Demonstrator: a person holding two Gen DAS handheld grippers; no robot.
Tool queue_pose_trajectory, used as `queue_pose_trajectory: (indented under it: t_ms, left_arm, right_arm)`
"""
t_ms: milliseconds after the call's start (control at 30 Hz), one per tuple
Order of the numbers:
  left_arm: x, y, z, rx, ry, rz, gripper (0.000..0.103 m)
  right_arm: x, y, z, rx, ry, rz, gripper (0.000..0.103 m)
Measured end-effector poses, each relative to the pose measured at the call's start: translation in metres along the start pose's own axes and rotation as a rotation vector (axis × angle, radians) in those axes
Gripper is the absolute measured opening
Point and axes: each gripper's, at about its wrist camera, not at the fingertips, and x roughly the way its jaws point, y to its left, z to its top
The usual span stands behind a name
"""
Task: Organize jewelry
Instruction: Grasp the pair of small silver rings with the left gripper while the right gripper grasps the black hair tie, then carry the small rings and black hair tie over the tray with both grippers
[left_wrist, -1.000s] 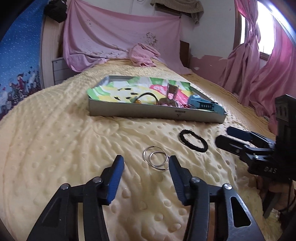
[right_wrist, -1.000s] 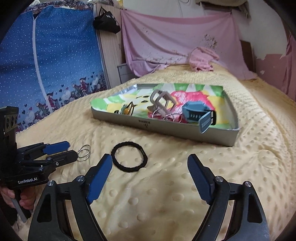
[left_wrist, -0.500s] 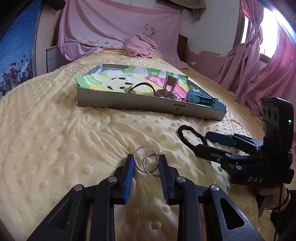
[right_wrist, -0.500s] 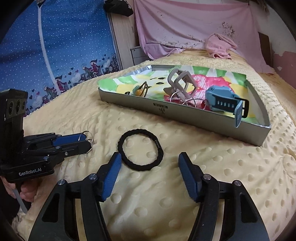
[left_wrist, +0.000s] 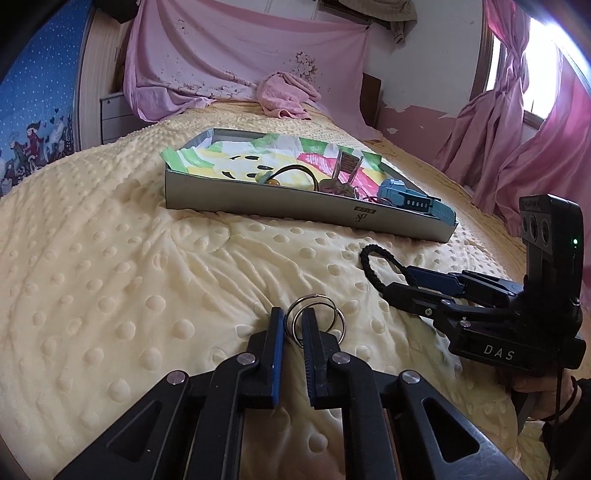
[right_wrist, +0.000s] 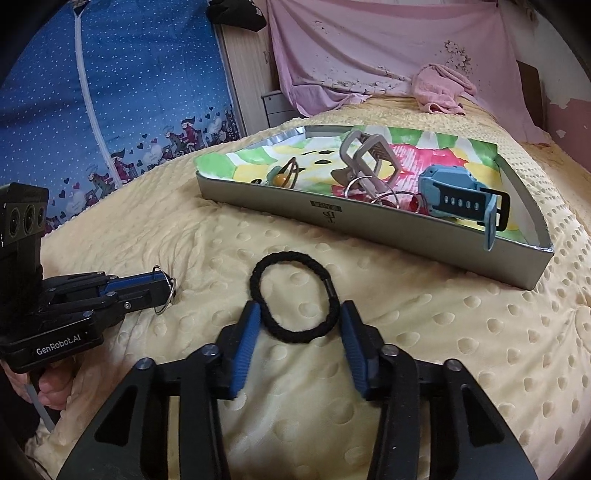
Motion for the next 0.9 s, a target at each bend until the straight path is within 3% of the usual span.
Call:
queue_pose_trajectory:
  t_ms: [200, 633, 900]
  left_arm:
    - [-0.001, 0.004, 0.0, -0.025, 0.0, -0.02, 0.009]
    - [-0.006, 0.01, -0.001, -0.05, -0.031, -0.04, 0.008]
    - [-0.012, 0.011, -0.002, -0.057, -0.063, -0.052, 0.007]
  right_arm:
    - [-0.001, 0.003, -0.001, -0.007, -0.003, -0.005, 0.035]
    - [-0.018, 0.021, -0.007, -0.08, -0.057, -0.047, 0.007]
    - [-0.033, 0.027, -0.007, -0.115, -0.111, -0.06, 0.006]
